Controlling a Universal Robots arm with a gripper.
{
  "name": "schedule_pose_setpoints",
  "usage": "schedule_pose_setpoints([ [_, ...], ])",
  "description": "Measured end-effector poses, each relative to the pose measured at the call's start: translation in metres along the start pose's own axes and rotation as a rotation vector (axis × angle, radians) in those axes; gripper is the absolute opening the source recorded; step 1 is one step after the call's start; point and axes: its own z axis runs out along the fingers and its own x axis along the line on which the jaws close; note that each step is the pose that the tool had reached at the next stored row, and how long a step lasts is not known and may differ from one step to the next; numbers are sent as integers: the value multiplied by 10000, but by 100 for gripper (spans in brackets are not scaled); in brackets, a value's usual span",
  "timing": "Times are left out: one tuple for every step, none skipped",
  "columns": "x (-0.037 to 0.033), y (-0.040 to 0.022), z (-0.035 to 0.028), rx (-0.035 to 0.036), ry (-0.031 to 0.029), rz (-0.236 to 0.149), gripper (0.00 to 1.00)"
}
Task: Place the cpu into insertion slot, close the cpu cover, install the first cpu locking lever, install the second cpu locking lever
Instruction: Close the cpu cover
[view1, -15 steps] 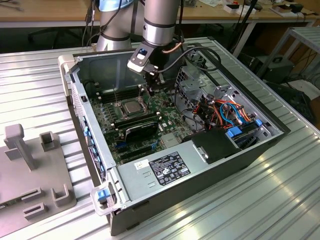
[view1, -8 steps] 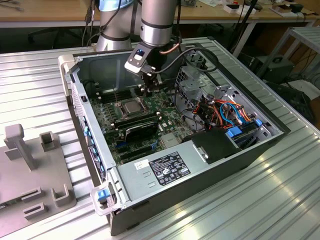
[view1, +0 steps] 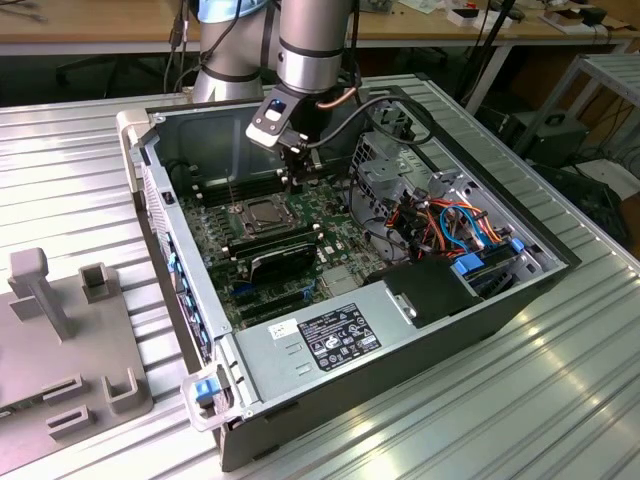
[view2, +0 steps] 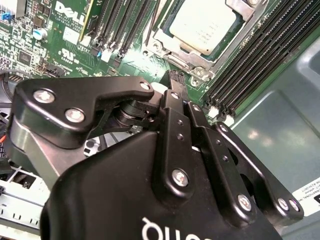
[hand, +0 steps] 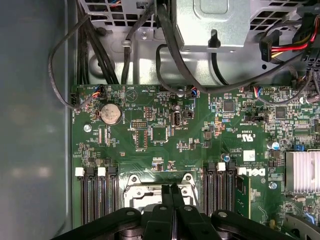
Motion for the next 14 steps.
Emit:
schedule_pose_setpoints([
  [0, -1, 0, 0, 0, 0, 11],
  [0, -4, 0, 0, 0, 0, 11],
  [0, -7, 0, 0, 0, 0, 11],
  [0, -8, 1, 0, 0, 0, 11],
  [0, -10, 1, 0, 0, 0, 11],
  [0, -12, 1, 0, 0, 0, 11],
  [0, -13, 1, 0, 0, 0, 11],
  [0, -15, 1, 0, 0, 0, 11],
  [0, -16, 1, 0, 0, 0, 11],
  [0, -16, 1, 0, 1, 0, 11],
  [0, -17, 1, 0, 1, 0, 11],
  [0, -18, 1, 0, 0, 0, 11],
  [0, -23, 1, 0, 0, 2, 11],
  [0, -27, 1, 0, 0, 1, 11],
])
